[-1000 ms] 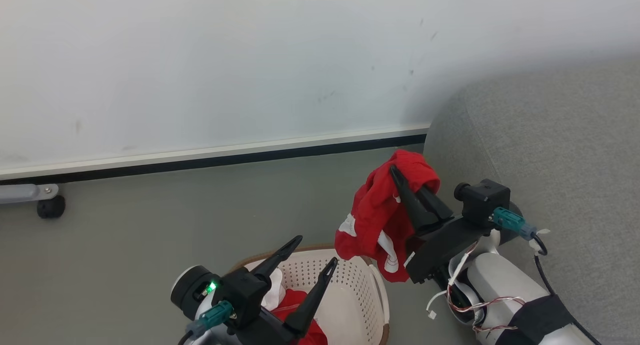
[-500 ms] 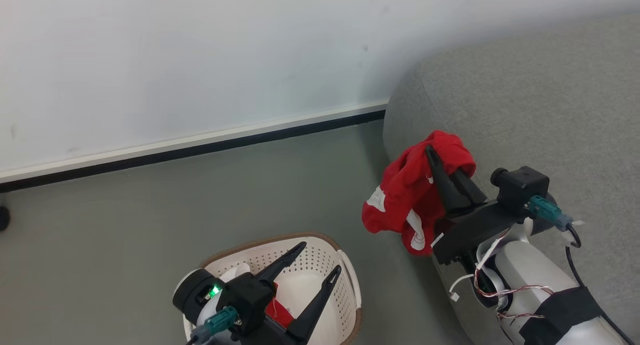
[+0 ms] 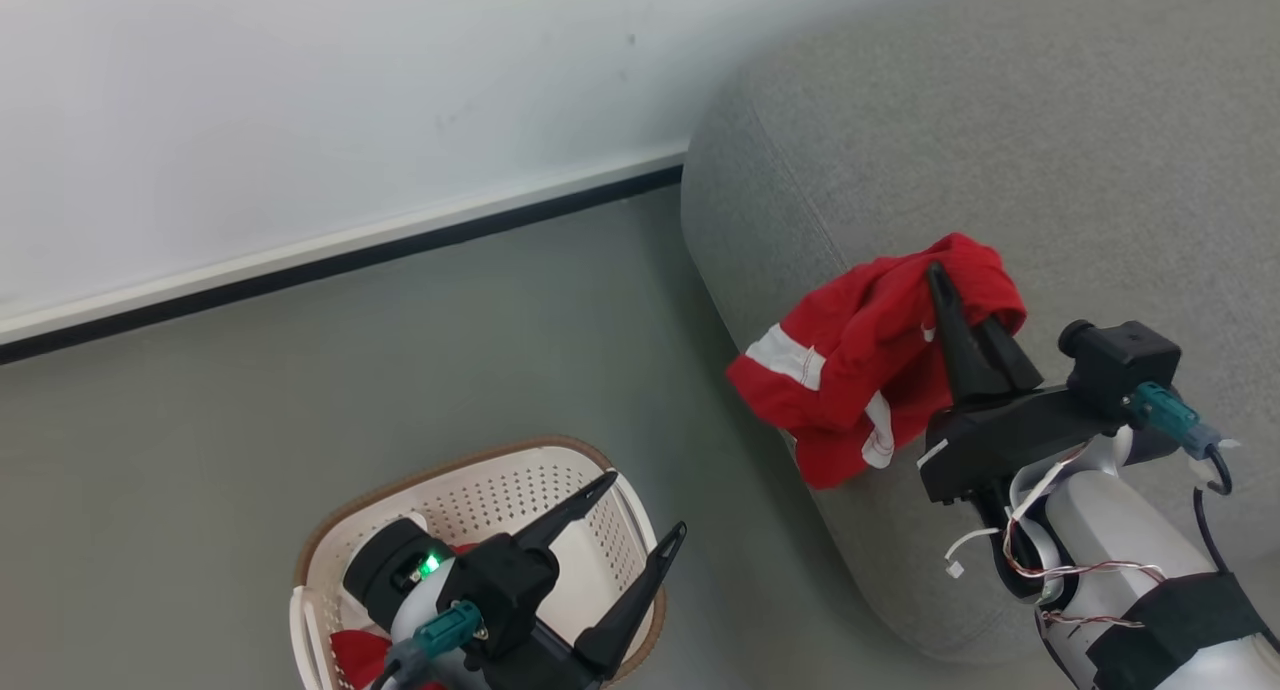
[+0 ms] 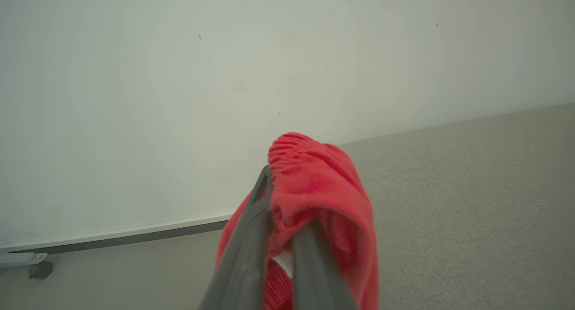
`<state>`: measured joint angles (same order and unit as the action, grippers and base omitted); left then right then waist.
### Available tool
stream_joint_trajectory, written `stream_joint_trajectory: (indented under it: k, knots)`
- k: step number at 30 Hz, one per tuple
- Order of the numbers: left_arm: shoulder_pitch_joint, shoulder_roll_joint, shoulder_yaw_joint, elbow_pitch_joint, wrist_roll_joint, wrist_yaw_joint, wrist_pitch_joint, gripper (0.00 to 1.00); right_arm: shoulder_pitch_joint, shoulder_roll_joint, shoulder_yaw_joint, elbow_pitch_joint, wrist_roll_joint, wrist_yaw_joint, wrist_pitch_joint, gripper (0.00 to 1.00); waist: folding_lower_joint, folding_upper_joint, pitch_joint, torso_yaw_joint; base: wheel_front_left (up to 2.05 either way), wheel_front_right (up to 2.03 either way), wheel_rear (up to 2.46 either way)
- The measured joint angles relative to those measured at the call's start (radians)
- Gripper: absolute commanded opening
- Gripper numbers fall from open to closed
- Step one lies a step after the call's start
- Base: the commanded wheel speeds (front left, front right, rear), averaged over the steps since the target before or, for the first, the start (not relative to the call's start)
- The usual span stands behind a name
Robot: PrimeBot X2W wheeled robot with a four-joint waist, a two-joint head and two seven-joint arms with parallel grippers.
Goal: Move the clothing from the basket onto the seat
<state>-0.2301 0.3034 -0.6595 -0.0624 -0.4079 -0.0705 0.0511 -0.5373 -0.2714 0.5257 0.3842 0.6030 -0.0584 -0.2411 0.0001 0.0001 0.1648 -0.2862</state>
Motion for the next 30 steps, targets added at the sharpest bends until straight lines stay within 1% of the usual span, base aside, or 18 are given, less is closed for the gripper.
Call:
stream_joint_trajectory:
  k: [8,13,16,17,18,22,30]
  knots:
    - [-0.027,0.006,0.0,-0.009,0.006,0.0,0.007,1.0,-0.002,-0.005,-0.04,-0.018,0.015,-0.012,-0.004,0.0,0.0,0.0,0.042,-0.027,0.0,0.0,0.0]
    - [-0.049,0.006,-0.006,-0.009,0.024,-0.002,0.014,1.0,-0.034,-0.026,-0.083,-0.01,0.024,-0.014,-0.007,0.0,0.0,0.0,0.067,-0.033,0.0,0.0,0.0]
    - [-0.06,0.004,-0.009,-0.011,0.026,-0.01,0.015,1.0,-0.086,-0.048,-0.115,0.014,0.031,-0.018,-0.007,0.0,0.0001,0.0001,0.079,-0.03,0.0,0.0,0.0]
    - [-0.069,0.003,-0.013,-0.014,0.026,-0.01,0.015,1.0,-0.122,-0.068,-0.137,0.032,0.034,-0.021,-0.007,0.0,0.0001,0.0,0.087,-0.026,0.0,0.0,0.0]
    - [-0.069,0.003,-0.013,-0.014,0.026,-0.01,0.015,1.0,-0.122,-0.068,-0.137,0.032,0.034,-0.021,-0.007,0.0,0.0001,0.0,0.087,-0.026,0.0,0.0,0.0]
    - [-0.085,0.003,-0.014,-0.029,0.03,-0.01,0.019,1.0,-0.186,-0.105,-0.182,0.07,0.046,-0.021,-0.005,0.0,0.0001,0.0,0.106,-0.015,0.0,0.0,0.0]
    - [-0.115,0.011,-0.017,-0.058,0.035,-0.019,0.027,1.0,-0.341,-0.172,-0.256,0.132,0.059,-0.023,0.01,0.0,0.0002,0.0001,0.163,0.006,0.0,0.0,0.0]
